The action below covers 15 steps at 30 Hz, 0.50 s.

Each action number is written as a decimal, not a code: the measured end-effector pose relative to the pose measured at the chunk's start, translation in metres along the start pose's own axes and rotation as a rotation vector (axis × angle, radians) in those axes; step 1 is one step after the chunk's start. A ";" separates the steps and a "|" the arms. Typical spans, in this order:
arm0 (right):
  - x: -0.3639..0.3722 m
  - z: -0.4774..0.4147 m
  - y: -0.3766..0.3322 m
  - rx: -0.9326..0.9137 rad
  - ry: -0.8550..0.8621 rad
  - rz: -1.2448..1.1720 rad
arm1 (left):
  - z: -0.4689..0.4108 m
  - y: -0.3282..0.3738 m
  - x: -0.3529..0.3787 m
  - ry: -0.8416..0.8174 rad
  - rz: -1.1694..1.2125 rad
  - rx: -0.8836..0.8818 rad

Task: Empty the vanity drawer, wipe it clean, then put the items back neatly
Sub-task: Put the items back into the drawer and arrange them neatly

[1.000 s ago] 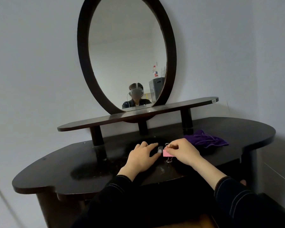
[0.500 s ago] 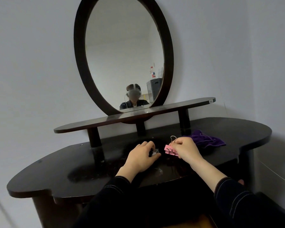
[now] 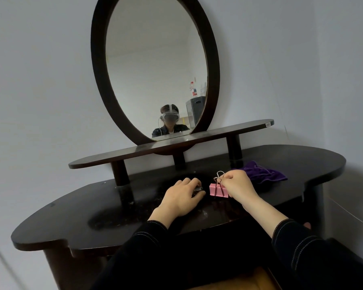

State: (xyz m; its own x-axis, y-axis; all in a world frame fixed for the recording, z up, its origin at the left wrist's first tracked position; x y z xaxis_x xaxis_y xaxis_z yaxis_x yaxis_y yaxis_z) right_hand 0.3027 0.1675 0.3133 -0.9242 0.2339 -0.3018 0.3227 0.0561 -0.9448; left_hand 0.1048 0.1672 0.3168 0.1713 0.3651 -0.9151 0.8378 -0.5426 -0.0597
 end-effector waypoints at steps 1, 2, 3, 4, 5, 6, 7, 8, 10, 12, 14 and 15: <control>0.000 -0.001 0.000 -0.001 0.002 0.018 | -0.001 0.001 0.000 -0.011 -0.011 0.004; 0.001 -0.001 0.000 -0.003 0.001 0.043 | -0.001 0.001 0.000 -0.025 -0.021 0.007; 0.001 -0.002 -0.001 -0.008 -0.001 0.071 | -0.002 0.002 0.000 -0.036 -0.026 0.009; 0.002 -0.002 -0.001 -0.015 -0.002 0.094 | -0.003 0.003 0.000 -0.040 -0.023 0.007; 0.002 -0.003 -0.001 -0.016 0.000 0.109 | -0.003 0.004 -0.001 -0.035 -0.017 0.003; 0.002 -0.004 -0.001 -0.010 0.006 0.110 | -0.002 0.004 -0.001 -0.022 -0.011 -0.004; 0.001 -0.003 -0.001 0.002 0.016 0.101 | -0.002 0.005 0.000 -0.008 -0.007 -0.013; 0.001 -0.004 0.000 0.016 0.028 0.085 | -0.001 0.004 0.000 0.006 -0.005 -0.023; -0.001 -0.004 0.001 0.028 0.043 0.067 | 0.000 0.004 0.000 0.041 -0.004 -0.039; -0.001 -0.003 0.000 0.013 0.032 0.091 | 0.001 0.005 -0.001 0.099 0.024 -0.060; 0.000 0.000 -0.002 0.004 -0.005 0.107 | 0.004 0.006 -0.002 0.157 0.100 -0.095; -0.001 0.001 -0.003 0.012 -0.030 0.089 | 0.006 0.007 -0.003 0.176 0.131 -0.108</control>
State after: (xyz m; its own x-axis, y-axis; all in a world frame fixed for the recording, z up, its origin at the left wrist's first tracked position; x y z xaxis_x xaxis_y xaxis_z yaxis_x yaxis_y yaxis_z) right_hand 0.3023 0.1665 0.3169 -0.8978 0.2078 -0.3884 0.4018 0.0249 -0.9154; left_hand 0.1069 0.1578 0.3169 0.3620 0.4283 -0.8280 0.8516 -0.5132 0.1069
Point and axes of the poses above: each hand's wrist, its own z-axis away from the middle knuckle, its own x-axis out of the palm, y = z × x, the point moved 1 cm from there along -z, towards the middle knuckle, and after that the axes turned 12 degrees about x, right-handed, at the moved point
